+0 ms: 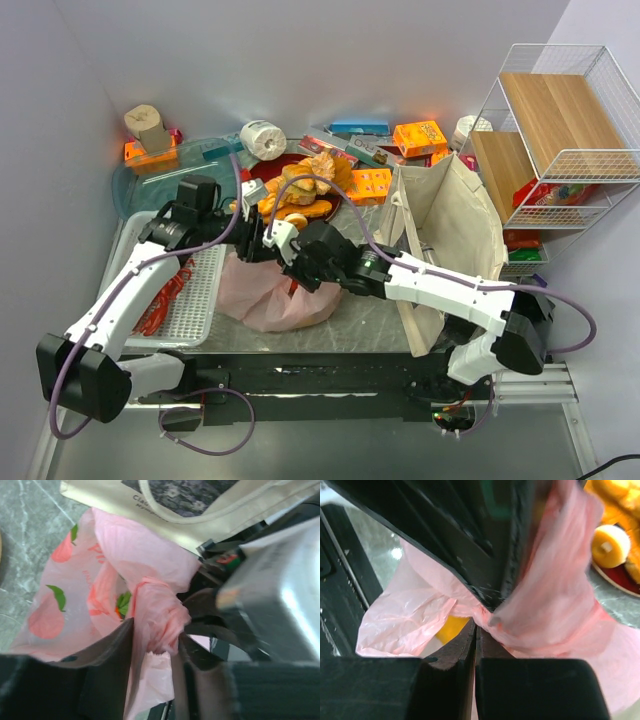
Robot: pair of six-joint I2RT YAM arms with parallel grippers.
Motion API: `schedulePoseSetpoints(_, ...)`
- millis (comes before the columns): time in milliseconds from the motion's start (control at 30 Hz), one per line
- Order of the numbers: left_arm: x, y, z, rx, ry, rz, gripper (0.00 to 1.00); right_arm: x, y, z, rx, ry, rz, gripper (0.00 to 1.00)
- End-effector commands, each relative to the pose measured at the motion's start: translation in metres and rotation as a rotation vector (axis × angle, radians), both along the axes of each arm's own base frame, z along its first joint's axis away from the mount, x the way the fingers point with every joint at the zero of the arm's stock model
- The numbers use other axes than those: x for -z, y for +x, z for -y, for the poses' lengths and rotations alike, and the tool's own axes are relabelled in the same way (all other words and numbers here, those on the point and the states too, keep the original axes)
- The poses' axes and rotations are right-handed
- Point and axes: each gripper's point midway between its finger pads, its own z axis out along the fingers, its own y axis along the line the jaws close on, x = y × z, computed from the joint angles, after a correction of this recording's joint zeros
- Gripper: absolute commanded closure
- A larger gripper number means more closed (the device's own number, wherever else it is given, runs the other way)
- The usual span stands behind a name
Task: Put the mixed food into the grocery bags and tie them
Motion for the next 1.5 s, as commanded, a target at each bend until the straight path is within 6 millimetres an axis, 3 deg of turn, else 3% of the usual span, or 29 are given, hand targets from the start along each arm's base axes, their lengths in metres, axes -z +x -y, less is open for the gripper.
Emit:
schedulePoseSetpoints(0, -0.017, -0.018, 0.0, 0.084, -0.046, 0.054, 0.58, -0.027, -0.006, 0.001, -0.034, 0.09, 0.03, 0.95)
schedulePoseSetpoints(267, -0.015, -0.034, 0.001, 0.159, -0.07, 0.041, 0.36, -0.04, -0.012, 0.004, -0.068, 0.173, 0.042, 0.94)
schedulePoseSetpoints(533, -0.02, -0.019, 0.017, 0.177, -0.156, -0.032, 0.39, -0.041, -0.019, 0.003, -0.109, 0.197, 0.043, 0.94)
schedulePoseSetpoints(867, 0.001, -0.013, 0.028, 0.181, -0.114, -0.106, 0.42, -0.035, -0.021, -0.002, -0.135, 0.2, 0.026, 0.94)
schedulePoseSetpoints(1000, 0.003, -0.021, 0.033, 0.226, -0.119, -0.133, 0.53, -0.035, -0.019, -0.002, -0.127, 0.195, 0.034, 0.94)
schedulePoseSetpoints(1267, 0.001, -0.04, 0.034, 0.287, -0.145, -0.112, 0.97, -0.034, -0.015, 0.004, -0.11, 0.175, 0.043, 0.92)
schedulePoseSetpoints(1333, -0.003, -0.039, 0.033, 0.263, -0.145, -0.082, 0.99, -0.033, -0.019, 0.005, -0.123, 0.173, 0.036, 0.88)
schedulePoseSetpoints(1433, 0.0, -0.034, 0.032, 0.212, -0.133, -0.072, 0.99, -0.048, -0.028, 0.014, -0.14, 0.2, 0.036, 0.58)
schedulePoseSetpoints(1467, 0.0, -0.033, 0.033, 0.205, -0.132, -0.065, 0.99, -0.053, -0.031, 0.016, -0.147, 0.211, 0.039, 0.41)
